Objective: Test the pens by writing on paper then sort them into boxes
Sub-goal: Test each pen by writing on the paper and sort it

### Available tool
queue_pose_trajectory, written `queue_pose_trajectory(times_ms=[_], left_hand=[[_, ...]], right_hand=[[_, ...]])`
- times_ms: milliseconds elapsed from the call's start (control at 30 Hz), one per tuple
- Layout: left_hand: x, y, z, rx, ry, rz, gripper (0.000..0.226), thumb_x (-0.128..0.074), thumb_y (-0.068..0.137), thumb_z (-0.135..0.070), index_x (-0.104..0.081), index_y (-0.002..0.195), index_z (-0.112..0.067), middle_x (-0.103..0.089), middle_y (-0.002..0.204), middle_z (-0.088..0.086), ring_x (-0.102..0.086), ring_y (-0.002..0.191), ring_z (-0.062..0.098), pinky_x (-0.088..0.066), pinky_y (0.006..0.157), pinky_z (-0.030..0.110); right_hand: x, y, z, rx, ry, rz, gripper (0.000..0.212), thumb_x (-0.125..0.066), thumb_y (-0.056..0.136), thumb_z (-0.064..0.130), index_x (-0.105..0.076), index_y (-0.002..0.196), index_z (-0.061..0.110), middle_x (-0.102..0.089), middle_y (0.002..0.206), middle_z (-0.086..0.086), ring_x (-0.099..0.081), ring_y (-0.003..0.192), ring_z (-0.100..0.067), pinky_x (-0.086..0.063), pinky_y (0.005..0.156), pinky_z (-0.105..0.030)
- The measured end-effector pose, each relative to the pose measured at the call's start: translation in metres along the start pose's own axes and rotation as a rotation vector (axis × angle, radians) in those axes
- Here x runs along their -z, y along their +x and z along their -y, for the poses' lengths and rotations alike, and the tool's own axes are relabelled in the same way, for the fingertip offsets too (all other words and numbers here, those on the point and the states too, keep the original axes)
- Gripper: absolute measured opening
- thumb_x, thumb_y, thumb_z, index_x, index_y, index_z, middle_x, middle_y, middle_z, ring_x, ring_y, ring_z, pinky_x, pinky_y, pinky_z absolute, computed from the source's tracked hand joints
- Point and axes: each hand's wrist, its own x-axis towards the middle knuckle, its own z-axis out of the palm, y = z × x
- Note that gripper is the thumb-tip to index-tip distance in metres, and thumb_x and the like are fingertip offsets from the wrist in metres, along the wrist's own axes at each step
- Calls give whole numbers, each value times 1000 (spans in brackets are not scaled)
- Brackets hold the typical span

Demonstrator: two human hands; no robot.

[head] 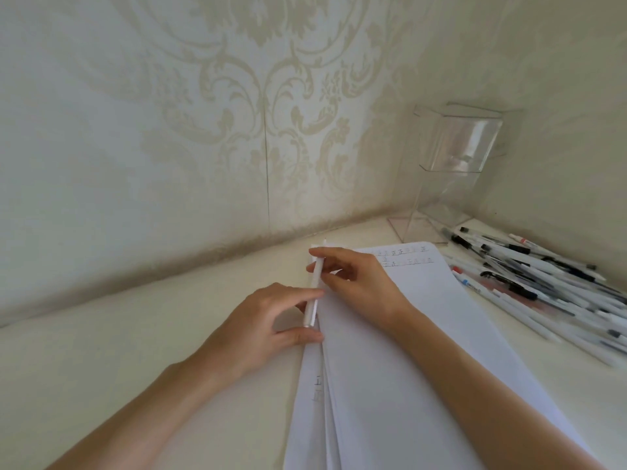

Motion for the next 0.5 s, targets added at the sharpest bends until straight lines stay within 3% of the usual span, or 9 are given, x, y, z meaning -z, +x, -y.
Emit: queue_pose_trajectory(times_ms=[167,300,400,500], left_hand=[[0,1,4,-110,112,-86,47,-54,74,-60,-65,108,-29,-61,87,-15,-52,87,1,-36,81,10],[6,2,11,37,384,-270,44,-40,82,-38,-67,105,-13,-64,85,0,-58,82,19,-42,77,27],[9,-1,21,222,575,-244,52,-33,79,-41,-68,107,-13,-60,101,12,-58,92,34,-43,86,42],[8,-1,14,147,592,-196,51,-35,84,-42,-65,113,-13,-53,120,16,-52,107,36,-31,97,36]], right_hand=[[-1,-2,0,16,-66,5,46,-46,90,-6,-62,119,26,-70,104,4,-62,94,-5,-45,85,-12],[6,0,-7,-79,-116,-112,50,-43,95,5,-51,130,39,-65,109,10,-58,88,-7,-42,80,-11],[8,0,-8,-127,-187,-117,44,-41,96,6,-54,129,32,-62,114,9,-53,86,1,-38,82,-11],[12,-1,-2,-95,-308,-136,41,-40,95,4,-56,129,21,-61,120,4,-52,99,-6,-34,87,-12]])
